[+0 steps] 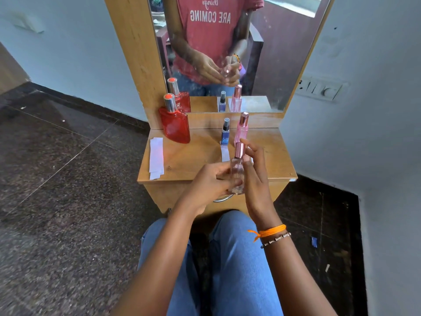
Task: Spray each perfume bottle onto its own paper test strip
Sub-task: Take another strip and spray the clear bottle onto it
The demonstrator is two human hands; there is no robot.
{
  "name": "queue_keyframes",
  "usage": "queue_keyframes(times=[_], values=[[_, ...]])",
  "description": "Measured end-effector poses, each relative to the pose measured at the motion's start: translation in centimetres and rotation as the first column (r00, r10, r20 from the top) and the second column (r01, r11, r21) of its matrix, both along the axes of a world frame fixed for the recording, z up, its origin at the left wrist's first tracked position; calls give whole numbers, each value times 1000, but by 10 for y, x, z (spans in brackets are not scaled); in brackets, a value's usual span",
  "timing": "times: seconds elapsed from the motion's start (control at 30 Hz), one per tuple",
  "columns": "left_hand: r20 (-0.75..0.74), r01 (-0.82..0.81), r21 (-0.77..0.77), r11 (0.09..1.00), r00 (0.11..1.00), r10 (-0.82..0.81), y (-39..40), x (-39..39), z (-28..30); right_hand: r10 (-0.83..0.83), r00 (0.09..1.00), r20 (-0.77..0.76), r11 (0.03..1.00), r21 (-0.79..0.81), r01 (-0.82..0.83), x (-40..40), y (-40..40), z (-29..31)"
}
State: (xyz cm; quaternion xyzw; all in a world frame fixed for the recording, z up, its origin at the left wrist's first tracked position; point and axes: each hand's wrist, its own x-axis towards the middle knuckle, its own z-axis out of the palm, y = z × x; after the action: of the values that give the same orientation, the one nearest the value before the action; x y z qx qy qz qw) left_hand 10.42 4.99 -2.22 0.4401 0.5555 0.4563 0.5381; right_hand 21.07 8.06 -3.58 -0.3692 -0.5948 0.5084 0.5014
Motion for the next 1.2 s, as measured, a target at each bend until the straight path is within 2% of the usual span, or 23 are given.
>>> queue_keyframes(times=[0.1, 0.23, 0.4, 0.57, 0.67, 0.77, 0.87, 0.97, 1.07, 1.13, 1.2], values=[[-171, -27, 62, 998, 985, 37, 1, -2, -6, -5, 999, -34, 1000, 4, 5, 10, 9, 5], [-339, -34, 129, 991, 938, 76, 2, 2, -6, -34, 999, 12, 999, -23, 34, 21, 21, 12], [-351, -15, 153, 988, 934, 68, 3, 14, -6, -69, 997, 17, 997, -45, 70, 25, 20, 16], [-391, 69, 233, 970, 920, 29, 9, 18, -6, 175, 982, 69, 977, -135, -164, 43, 11, 3], [-391, 102, 205, 973, 920, -14, 11, 22, -7, 176, 979, 101, 977, -136, -162, 53, 14, 2], [-286, 36, 176, 984, 958, 16, 16, 26, -5, 152, 983, 101, 979, -149, -137, 62, 23, 3], [-316, -72, 215, 974, 938, 139, 23, 31, -8, 92, 993, 76, 984, -158, -80, 67, 37, 6], [-543, -51, 287, 956, 814, 206, 25, 39, -17, -42, 992, 119, 997, -58, 49, 66, 61, 11], [-802, 136, 255, 957, 582, 130, 28, 44, -29, -143, 968, 208, 989, 57, 134, 60, 87, 12], [-896, 214, 187, 959, 437, 77, 33, 47, -33, -160, 951, 264, 985, 107, 136, 53, 102, 12], [-932, 245, 147, 958, 359, 51, 36, 48, -35, -149, 940, 308, 985, 130, 114, 46, 114, 12]])
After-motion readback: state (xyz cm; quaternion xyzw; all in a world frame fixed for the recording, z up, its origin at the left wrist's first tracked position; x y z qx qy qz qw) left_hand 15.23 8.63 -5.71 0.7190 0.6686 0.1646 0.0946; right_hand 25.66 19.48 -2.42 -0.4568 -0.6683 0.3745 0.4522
